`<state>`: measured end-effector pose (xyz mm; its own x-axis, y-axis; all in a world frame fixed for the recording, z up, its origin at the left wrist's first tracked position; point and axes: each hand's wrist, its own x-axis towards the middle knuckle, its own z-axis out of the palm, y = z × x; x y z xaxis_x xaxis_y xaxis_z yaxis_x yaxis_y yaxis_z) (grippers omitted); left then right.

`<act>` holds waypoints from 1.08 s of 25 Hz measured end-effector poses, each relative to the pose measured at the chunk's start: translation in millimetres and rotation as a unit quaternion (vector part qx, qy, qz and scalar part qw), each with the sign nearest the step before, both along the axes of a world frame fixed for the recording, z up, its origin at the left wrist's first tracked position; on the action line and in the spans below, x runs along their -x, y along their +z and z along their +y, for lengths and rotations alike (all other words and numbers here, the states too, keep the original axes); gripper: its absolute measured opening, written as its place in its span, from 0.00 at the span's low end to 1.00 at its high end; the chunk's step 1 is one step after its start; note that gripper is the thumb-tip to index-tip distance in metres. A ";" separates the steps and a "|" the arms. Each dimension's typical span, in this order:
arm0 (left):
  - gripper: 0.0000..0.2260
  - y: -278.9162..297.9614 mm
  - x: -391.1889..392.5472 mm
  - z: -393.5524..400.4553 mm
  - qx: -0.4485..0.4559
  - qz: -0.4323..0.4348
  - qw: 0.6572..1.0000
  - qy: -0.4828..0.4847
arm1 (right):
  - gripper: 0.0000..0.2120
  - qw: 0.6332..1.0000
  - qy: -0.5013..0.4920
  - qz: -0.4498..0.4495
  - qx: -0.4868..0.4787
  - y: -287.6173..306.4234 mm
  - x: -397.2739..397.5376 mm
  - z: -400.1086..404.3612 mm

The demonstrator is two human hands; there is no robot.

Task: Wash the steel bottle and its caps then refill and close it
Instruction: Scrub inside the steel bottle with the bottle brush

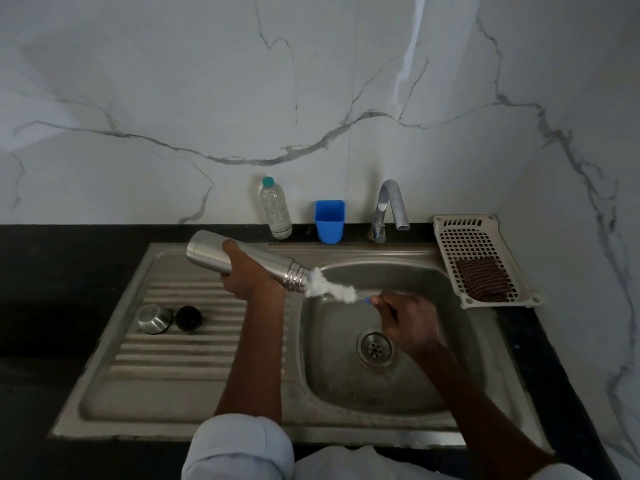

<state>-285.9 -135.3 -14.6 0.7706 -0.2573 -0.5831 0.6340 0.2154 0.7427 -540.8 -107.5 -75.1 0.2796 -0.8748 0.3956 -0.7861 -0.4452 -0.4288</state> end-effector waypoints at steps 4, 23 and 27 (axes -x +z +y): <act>0.31 6.4 7.9 -1.1 -0.018 0.001 1.000 -0.023 | 0.24 1.000 0.025 0.009 0.008 7.4 -15.6 -8.6; 0.26 -5.0 5.8 8.0 0.044 -0.003 0.999 0.027 | 0.20 0.963 0.042 0.005 -0.267 10.7 -16.8 -19.3; 0.27 -10.0 7.0 10.0 0.036 0.009 0.999 0.017 | 0.18 0.962 0.051 -0.025 -0.268 12.5 -13.0 -22.2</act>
